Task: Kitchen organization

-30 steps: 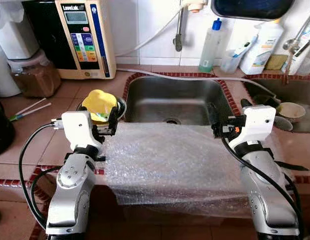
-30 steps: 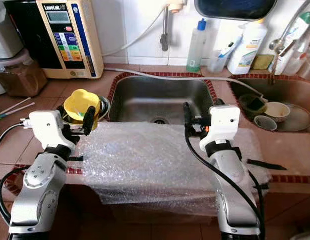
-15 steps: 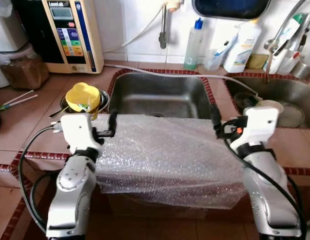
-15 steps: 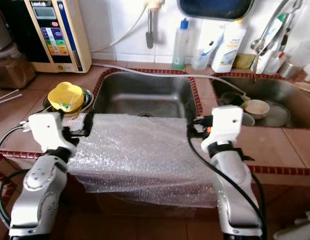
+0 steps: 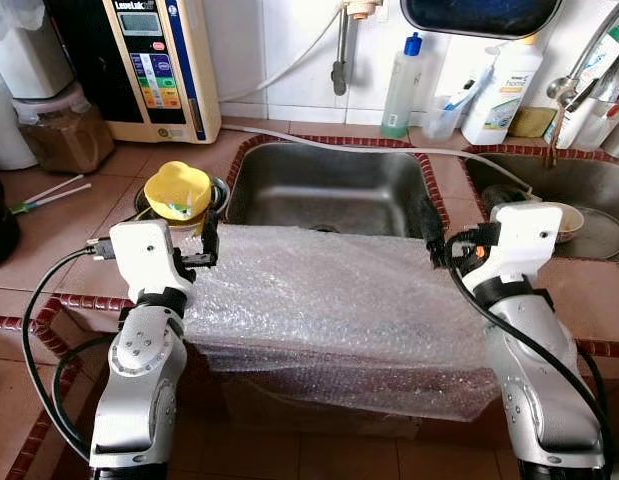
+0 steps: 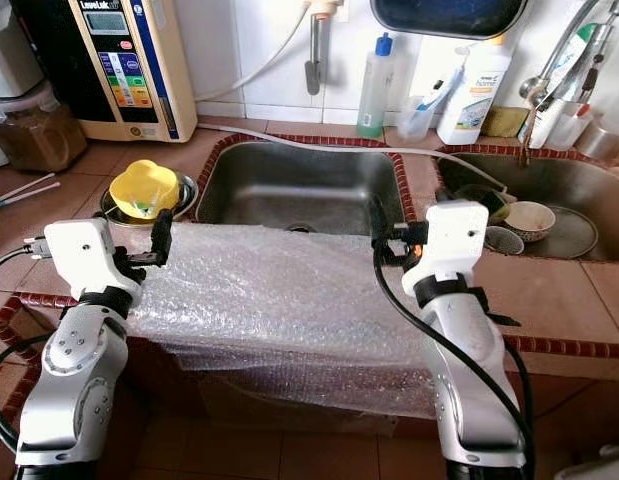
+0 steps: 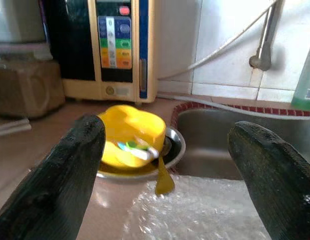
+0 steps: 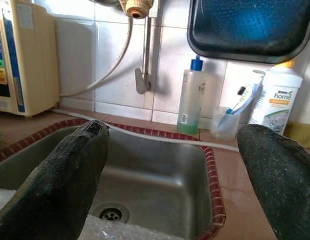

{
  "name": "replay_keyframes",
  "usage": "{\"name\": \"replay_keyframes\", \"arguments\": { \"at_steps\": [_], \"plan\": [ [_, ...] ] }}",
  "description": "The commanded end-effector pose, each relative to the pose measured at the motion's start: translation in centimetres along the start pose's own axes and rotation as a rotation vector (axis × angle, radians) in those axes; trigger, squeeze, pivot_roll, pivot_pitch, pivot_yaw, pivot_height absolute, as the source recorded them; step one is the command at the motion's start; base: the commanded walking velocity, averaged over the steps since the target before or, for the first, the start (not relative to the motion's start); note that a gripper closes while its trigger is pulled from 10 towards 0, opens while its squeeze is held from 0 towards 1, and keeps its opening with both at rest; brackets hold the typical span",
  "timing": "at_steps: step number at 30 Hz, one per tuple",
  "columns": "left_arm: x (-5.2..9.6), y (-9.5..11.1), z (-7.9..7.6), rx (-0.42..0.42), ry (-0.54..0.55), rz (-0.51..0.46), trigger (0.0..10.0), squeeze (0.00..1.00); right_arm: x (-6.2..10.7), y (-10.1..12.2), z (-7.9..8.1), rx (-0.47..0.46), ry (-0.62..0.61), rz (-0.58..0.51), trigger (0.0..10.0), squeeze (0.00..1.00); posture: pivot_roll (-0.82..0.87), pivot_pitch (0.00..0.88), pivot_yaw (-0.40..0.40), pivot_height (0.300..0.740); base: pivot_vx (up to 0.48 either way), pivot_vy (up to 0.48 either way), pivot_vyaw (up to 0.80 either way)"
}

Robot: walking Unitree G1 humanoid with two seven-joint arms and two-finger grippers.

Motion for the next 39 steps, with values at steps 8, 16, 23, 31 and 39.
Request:
{"name": "replay_keyframes", "arguments": {
  "at_steps": [8,16,23,31,39],
  "plan": [
    [0.0,0.6,-0.2,-0.005,-0.017,-0.016,10.0,0.0,0.0,0.2,0.6,-0.001,0.025,-0.01,10.0,0.0,-0.06,0.048,0.005,0.74,0.0,0.0,0.58],
    [-0.1,0.5,-0.5,-0.016,-0.039,-0.014,10.0,0.0,0.1,-0.4,0.5,0.006,0.016,0.009,10.0,0.0,-0.06,0.041,0.013,0.74,0.0,0.0,0.12],
    [-0.1,0.4,-1.0,-0.01,-0.066,-0.007,10.0,0.0,0.1,-0.5,0.3,-0.004,-0.003,0.009,10.0,0.0,-0.06,0.04,0.016,0.74,0.0,0.0,0.43],
    [0.1,0.6,-1.6,0.033,-0.131,-0.015,10.0,0.0,0.2,-0.5,0.1,-0.006,-0.03,0.0,10.0,0.0,-0.06,0.045,0.018,0.74,0.0,0.0,0.0],
    [0.4,0.6,-1.9,0.052,-0.16,-0.017,10.0,0.0,0.2,-0.5,0.1,-0.004,-0.032,-0.002,10.0,0.0,-0.05,0.049,0.021,0.74,0.0,0.0,0.0]
  ]
}}
Point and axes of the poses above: a point about 5 cm out from each wrist's last joint towards the gripper, its own x axis pointing back from the gripper into the wrist, its own y axis along the axis of the wrist's last joint, z = x × y, the point moved 2 cm from there along -x, pointing out of the wrist towards the gripper, and after that the axes turned 8 degrees about -x, right-handed, at the moved point
